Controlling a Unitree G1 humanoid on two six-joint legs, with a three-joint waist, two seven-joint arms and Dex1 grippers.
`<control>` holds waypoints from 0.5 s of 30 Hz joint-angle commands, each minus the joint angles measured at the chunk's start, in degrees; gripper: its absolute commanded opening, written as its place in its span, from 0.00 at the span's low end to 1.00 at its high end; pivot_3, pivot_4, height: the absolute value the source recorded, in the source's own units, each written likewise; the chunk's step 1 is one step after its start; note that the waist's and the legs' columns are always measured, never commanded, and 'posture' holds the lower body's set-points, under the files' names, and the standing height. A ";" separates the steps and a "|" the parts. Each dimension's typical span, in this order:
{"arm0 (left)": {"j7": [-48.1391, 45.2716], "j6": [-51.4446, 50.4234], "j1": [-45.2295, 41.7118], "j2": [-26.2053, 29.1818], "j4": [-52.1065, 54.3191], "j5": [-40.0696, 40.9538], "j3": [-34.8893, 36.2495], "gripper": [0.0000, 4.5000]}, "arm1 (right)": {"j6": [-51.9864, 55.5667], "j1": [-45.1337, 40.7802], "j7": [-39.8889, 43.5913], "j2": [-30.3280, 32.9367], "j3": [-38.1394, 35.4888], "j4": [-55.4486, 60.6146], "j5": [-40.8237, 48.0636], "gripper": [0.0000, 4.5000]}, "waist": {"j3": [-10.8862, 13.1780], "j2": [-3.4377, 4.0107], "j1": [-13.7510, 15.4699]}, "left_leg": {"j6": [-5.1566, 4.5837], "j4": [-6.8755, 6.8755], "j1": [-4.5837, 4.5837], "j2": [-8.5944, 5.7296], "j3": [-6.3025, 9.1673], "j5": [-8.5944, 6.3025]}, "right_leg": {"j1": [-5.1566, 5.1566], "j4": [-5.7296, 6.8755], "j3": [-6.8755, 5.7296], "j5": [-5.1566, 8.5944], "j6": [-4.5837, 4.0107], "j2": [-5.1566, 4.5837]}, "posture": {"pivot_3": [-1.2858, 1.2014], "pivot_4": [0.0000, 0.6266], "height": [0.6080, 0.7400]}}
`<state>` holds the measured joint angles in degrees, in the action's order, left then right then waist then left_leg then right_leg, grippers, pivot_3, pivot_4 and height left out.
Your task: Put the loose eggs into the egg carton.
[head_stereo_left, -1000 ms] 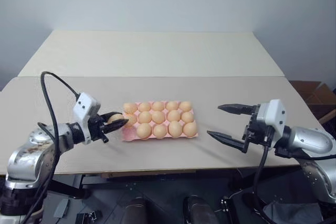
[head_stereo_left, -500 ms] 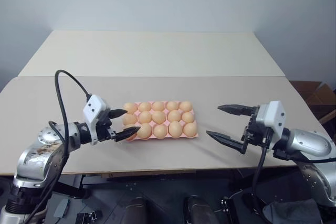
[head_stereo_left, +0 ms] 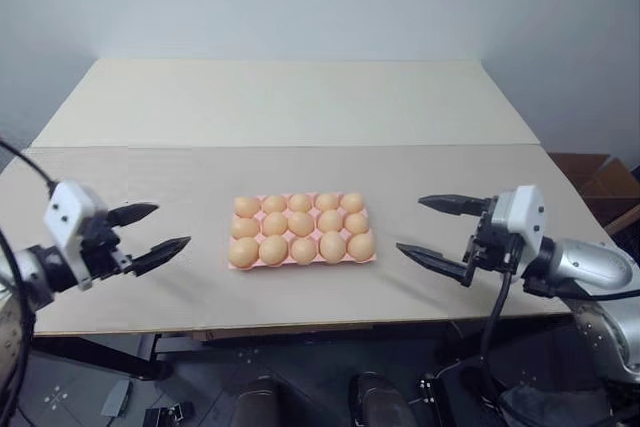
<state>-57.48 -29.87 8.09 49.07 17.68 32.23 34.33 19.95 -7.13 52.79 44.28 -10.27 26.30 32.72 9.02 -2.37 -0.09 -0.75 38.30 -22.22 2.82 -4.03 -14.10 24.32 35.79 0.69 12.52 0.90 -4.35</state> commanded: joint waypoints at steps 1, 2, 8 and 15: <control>-5.43 0.33 7.36 -0.85 5.71 5.30 8.63 1.00 | -1.62 -1.32 2.40 1.39 -1.90 -1.74 0.35 1.00 | 0.00 0.00 -0.13 | -0.01 -0.01 0.00 0.02 -0.02 -0.01 | 0.02 0.00 0.01 0.01 -0.02 -0.03 | 0.52 0.24 1.00; -6.43 -0.20 9.75 -1.27 6.93 6.61 10.28 1.00 | -1.41 -1.40 2.85 1.59 -1.73 -2.26 0.31 1.00 | 0.00 0.00 -0.14 | -0.02 -0.01 -0.02 0.02 -0.03 -0.02 | 0.04 -0.01 0.02 0.02 -0.04 -0.04 | 0.52 0.24 1.00; -1.99 -1.61 15.16 -4.04 11.87 8.03 12.49 1.00 | -0.67 -1.87 3.85 1.49 -0.83 -3.30 0.38 1.00 | 0.00 0.01 0.66 | -0.02 -0.01 0.09 0.01 -0.01 -0.02 | -0.04 0.04 -0.02 0.23 0.18 -0.02 | 0.52 0.24 1.00; -1.91 -1.75 16.38 -3.76 13.05 10.97 13.04 1.00 | -0.74 -2.91 4.71 1.76 -0.54 -4.05 0.27 1.00 | 0.00 0.01 0.61 | -0.01 -0.01 0.09 0.03 -0.05 -0.02 | -0.01 0.05 0.01 0.22 0.13 0.00 | 0.52 0.24 1.00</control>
